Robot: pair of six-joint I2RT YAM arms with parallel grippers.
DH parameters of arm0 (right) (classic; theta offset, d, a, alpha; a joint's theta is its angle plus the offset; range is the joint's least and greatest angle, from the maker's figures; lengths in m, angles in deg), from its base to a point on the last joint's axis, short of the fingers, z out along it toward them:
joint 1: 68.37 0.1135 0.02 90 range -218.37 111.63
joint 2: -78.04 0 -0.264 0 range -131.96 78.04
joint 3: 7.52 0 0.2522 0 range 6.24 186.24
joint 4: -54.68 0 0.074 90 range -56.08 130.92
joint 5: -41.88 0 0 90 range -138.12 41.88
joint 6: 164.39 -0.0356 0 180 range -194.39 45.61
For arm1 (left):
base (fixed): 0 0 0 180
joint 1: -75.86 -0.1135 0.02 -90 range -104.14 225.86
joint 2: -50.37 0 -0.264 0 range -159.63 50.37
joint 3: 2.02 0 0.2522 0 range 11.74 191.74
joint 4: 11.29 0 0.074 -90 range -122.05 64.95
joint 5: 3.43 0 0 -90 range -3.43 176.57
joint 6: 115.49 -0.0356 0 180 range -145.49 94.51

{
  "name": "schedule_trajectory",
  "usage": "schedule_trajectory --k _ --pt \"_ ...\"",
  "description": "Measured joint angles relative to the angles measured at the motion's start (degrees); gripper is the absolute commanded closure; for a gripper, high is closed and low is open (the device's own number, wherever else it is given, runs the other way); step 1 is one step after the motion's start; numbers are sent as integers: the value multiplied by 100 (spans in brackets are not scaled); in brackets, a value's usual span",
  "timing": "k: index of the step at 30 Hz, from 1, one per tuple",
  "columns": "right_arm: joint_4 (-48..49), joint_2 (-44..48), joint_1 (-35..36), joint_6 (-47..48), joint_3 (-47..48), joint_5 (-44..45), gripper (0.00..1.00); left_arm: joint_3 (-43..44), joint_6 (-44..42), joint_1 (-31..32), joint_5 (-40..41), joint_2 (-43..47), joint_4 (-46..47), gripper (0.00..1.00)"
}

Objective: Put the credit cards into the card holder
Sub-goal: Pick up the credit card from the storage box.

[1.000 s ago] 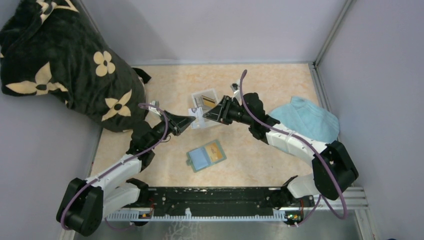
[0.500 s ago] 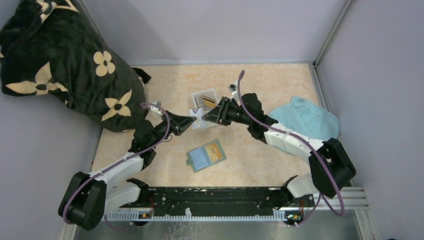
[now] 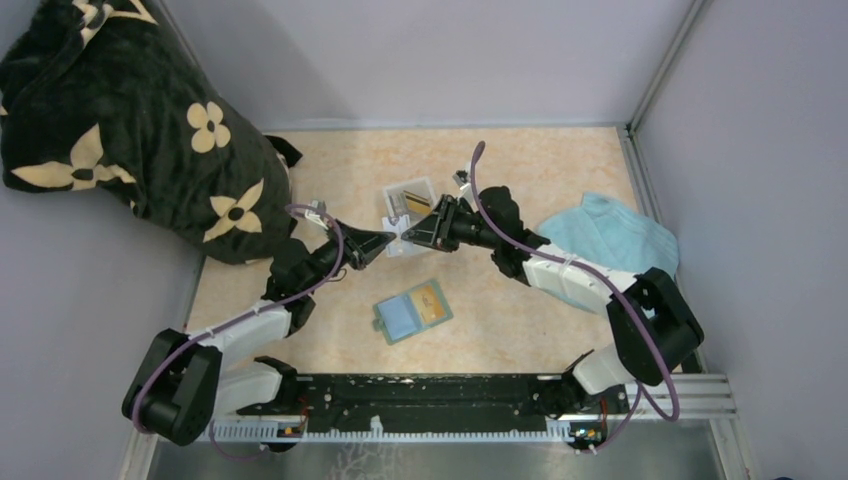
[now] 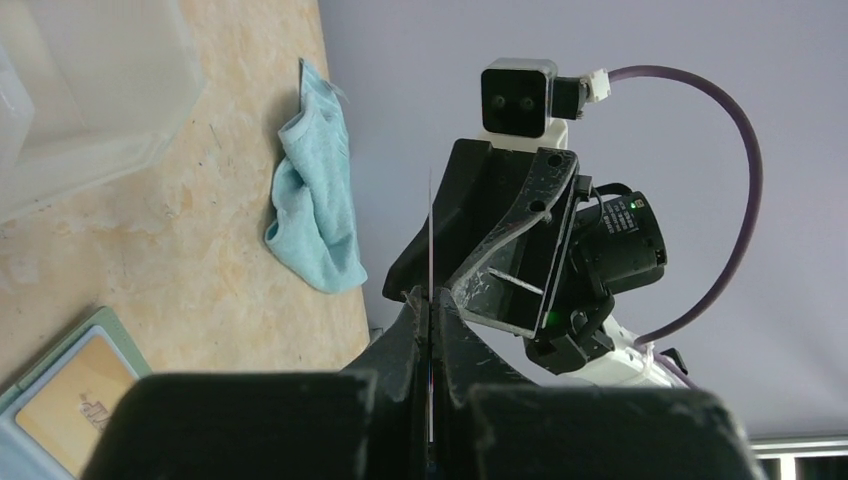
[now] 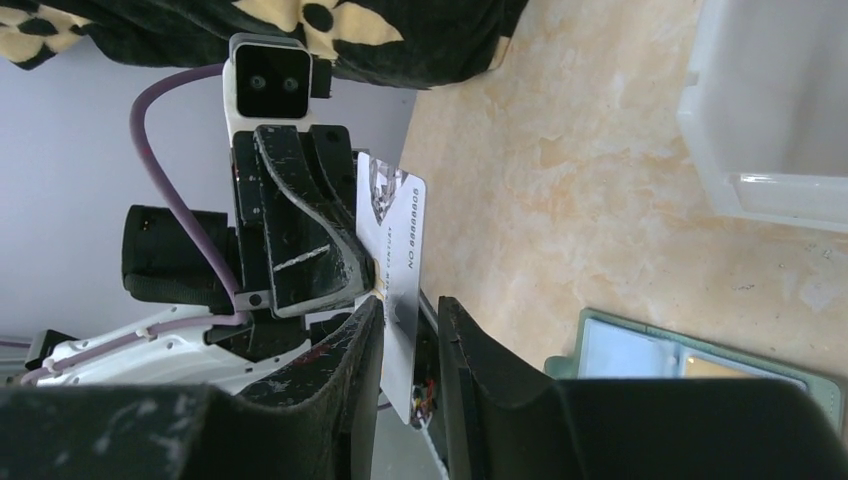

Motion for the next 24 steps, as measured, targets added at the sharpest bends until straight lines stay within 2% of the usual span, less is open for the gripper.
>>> schedule_trajectory --k 3,6,9,10,12,13,15,19,24 --pt "66 -50 0 -42 0 -35 81 0 33 0 -63 -59 94 100" --pt "118 -52 0 -90 0 -57 100 -2 61 0 -120 -114 177 100" --pt "205 -52 -2 -151 0 -107 100 -44 122 -11 -144 -138 229 99" --pt "205 -52 -2 -155 0 -116 100 -66 140 -11 -151 -155 286 91" --pt "199 -52 -2 -177 0 -144 100 -98 162 -11 -155 -175 365 62" --pt "205 -52 -2 -188 0 -166 100 -118 173 -11 -157 -177 372 54" --pt "208 -52 0 -175 0 -186 100 -179 205 -11 -151 -160 326 43" --pt "17 -42 -7 -24 0 -184 100 -278 127 -11 -2 162 -208 35" --pt "-673 68 -7 474 2 -138 100 -278 -96 -11 446 984 -1502 36"
